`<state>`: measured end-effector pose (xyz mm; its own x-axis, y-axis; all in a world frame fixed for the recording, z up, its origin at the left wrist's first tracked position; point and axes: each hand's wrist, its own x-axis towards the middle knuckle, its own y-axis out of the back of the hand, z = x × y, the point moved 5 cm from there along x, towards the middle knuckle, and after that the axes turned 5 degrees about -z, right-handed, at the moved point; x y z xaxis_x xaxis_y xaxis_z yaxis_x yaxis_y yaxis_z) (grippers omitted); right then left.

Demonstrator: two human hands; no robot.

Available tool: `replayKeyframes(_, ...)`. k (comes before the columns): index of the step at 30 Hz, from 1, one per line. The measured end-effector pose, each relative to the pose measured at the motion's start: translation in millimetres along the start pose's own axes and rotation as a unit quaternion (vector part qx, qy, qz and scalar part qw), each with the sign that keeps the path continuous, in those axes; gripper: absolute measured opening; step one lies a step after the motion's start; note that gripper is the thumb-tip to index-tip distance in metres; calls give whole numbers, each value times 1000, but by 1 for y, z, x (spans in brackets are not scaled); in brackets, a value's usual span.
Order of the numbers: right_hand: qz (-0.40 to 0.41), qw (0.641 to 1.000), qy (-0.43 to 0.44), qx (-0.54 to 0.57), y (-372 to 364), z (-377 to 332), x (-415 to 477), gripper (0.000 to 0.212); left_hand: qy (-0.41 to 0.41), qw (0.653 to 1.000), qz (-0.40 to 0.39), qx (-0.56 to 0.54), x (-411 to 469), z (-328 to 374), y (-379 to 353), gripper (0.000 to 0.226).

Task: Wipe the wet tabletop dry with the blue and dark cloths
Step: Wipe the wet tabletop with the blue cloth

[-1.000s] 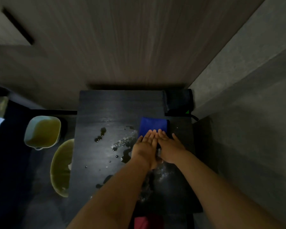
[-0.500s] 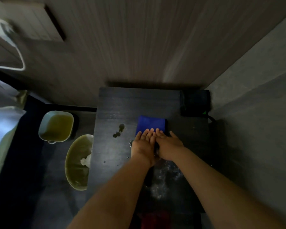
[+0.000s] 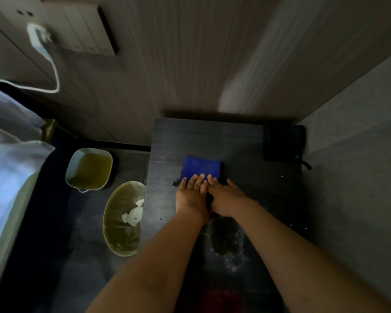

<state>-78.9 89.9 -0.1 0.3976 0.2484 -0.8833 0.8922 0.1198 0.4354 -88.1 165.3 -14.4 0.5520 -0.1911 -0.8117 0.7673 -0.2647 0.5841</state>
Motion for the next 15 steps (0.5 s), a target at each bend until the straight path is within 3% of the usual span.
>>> replayKeyframes(15, -2, 997, 12, -70, 15, -63, 19, 72, 14, 996, 27, -78, -17, -63, -18, 80)
